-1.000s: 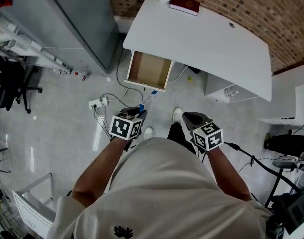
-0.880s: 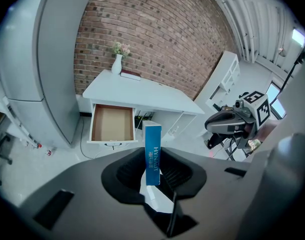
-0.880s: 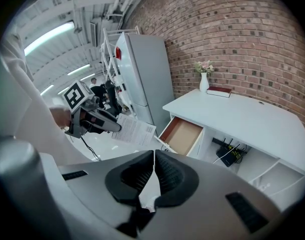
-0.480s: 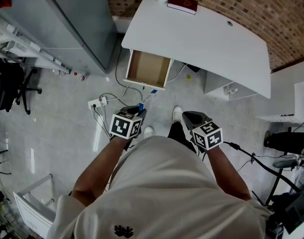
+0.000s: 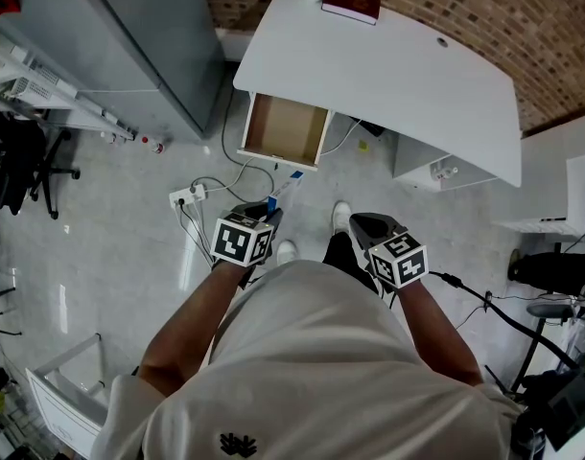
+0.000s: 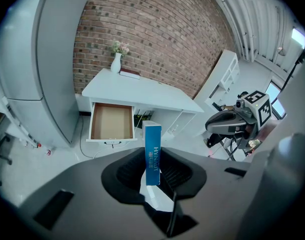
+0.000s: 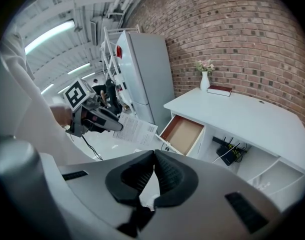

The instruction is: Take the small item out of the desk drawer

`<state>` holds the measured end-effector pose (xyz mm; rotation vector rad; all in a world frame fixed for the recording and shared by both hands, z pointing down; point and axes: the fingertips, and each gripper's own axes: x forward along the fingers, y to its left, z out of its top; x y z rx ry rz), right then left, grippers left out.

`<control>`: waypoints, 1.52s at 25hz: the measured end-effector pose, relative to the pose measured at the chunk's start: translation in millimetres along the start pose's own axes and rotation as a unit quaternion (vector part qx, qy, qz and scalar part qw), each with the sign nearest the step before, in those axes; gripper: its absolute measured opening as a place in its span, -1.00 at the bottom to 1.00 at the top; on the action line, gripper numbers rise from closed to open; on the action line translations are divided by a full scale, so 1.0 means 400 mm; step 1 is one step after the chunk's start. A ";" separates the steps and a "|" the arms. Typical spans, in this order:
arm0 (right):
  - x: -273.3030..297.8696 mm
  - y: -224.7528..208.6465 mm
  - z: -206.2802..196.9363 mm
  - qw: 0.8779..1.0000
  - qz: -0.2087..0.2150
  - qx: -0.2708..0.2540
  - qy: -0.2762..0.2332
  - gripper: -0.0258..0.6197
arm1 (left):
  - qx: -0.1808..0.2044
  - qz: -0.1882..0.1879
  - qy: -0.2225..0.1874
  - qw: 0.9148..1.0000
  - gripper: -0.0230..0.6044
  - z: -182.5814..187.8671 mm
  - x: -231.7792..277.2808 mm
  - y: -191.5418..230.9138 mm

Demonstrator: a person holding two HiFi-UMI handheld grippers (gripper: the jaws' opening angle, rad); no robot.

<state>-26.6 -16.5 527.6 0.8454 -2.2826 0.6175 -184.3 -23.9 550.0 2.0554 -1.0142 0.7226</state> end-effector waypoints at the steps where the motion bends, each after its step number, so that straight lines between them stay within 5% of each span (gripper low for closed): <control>1: -0.001 0.000 -0.001 1.000 0.000 -0.001 0.000 -0.83 | 0.000 0.000 0.000 1.000 -0.61 -0.002 0.001 -0.002; 38: -0.043 -0.098 -0.045 1.000 -0.005 0.015 -0.001 -0.83 | 0.004 0.005 0.020 1.000 -0.61 0.040 0.090 -0.050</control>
